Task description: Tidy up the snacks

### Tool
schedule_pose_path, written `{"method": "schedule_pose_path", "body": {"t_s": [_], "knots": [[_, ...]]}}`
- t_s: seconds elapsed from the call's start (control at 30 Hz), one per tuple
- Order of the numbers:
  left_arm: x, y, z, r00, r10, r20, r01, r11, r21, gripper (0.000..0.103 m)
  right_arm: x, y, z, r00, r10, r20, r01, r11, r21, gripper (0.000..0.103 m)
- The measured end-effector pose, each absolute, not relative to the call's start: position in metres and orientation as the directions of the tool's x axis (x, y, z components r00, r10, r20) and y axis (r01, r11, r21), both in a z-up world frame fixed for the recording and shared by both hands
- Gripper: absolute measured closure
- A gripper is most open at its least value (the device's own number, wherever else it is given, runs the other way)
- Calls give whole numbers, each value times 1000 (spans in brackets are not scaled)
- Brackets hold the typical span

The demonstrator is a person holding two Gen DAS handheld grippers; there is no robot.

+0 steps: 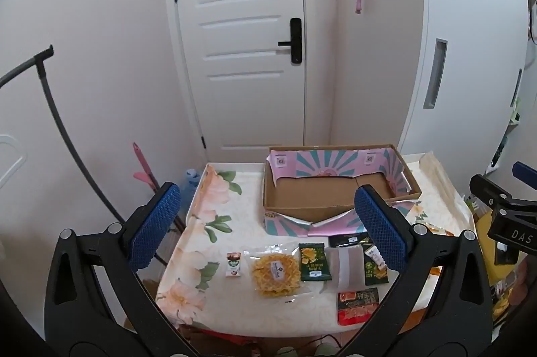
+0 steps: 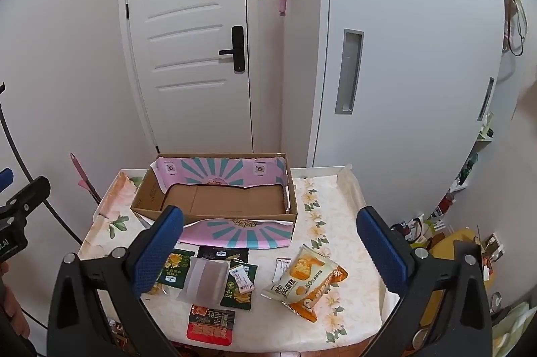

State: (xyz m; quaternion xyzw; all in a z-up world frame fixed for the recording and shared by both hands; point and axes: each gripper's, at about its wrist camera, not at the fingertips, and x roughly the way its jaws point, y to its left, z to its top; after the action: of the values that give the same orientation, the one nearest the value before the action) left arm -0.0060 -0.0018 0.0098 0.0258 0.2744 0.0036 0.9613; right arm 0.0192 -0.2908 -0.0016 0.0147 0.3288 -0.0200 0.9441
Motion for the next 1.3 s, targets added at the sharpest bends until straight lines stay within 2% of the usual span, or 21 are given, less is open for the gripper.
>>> {"method": "schedule_pose_path", "body": {"t_s": [1.3], "knots": [[-1,-3,5,857,49,-513,-21,998,60,0,24,-289,-3,784,-13,-621,32,999,20,1]]}}
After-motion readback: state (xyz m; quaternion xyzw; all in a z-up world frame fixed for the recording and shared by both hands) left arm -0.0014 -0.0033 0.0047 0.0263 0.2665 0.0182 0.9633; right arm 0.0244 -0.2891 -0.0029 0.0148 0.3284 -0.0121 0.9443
